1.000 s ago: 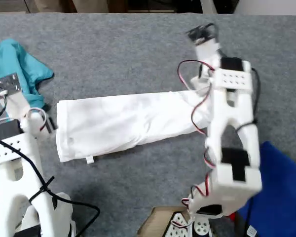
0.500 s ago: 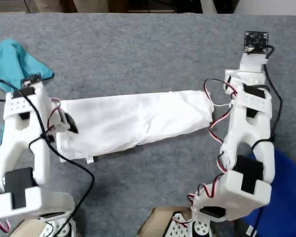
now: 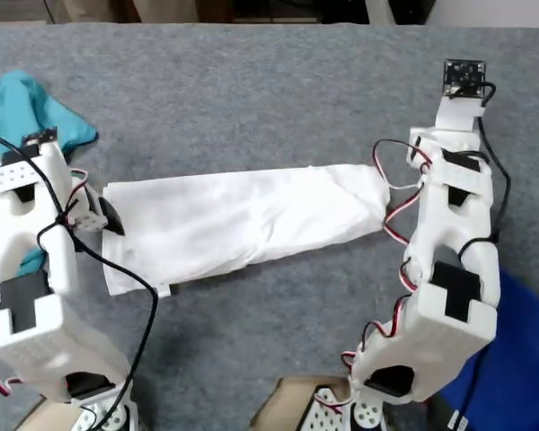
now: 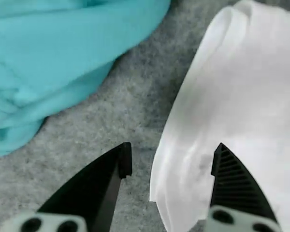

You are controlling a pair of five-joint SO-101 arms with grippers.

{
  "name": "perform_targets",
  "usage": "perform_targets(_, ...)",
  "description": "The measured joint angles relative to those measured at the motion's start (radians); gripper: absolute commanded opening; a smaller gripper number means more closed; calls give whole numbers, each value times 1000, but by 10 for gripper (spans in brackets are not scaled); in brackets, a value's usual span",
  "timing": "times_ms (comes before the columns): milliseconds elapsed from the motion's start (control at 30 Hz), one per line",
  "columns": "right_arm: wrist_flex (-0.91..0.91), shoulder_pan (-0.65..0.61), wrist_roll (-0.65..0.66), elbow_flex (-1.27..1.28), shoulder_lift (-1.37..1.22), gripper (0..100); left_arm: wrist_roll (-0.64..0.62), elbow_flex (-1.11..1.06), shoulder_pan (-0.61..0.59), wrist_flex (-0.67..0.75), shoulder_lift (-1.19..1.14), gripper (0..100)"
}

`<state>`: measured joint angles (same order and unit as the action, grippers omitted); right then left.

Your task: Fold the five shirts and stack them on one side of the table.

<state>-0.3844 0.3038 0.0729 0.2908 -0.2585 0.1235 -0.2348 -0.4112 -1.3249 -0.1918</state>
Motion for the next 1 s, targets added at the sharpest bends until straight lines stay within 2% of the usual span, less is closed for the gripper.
perform_targets(233,0,0,0,0,-3,16,0,0,11,40,-107,253)
perform_targets(500,0,0,0,0,-6,16,0,37,89,43,-195,11)
perform_targets(800,0,21,-12,0,-6,16,0,87,100,34,-221,19)
perform_targets(1000,15,100,-124,0,-6,16,2,245,92,-107,-238,19)
